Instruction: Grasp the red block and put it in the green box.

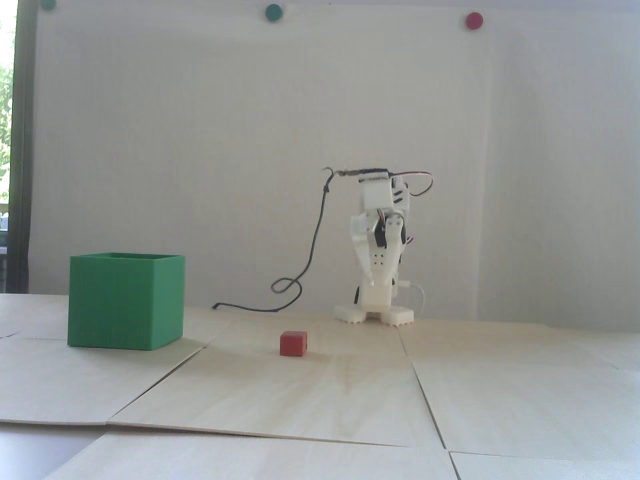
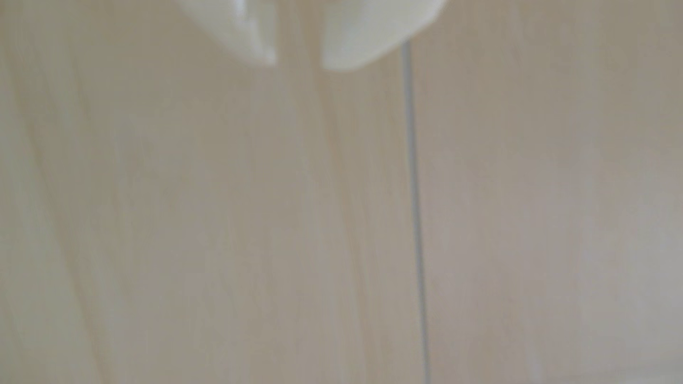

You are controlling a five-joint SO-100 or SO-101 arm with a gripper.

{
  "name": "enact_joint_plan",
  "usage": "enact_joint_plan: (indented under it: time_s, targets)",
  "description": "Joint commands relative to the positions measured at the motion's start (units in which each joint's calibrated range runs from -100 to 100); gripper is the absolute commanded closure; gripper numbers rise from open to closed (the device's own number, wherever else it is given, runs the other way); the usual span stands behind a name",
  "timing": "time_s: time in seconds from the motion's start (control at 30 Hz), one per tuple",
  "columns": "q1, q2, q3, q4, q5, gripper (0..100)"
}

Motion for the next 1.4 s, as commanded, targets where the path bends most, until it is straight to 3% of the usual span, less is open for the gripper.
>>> enact_joint_plan:
  time_s: [0.0, 0.27, 0.57, 0.87, 1.07, 1.37]
  targets:
    - [-0.7, 16.0, -16.9, -3.7, -2.6, 97]
    - [1.3, 64.1, -51.5, -1.7, -9.8, 97]
    - [1.5, 96.1, -74.8, 5.0, -11.9, 97]
    - [6.7, 112.1, -95.3, 5.7, -21.1, 97]
    - [4.6, 112.2, -98.4, 19.6, -14.7, 97]
    - [4.4, 104.2, -89.1, 15.9, -14.6, 97]
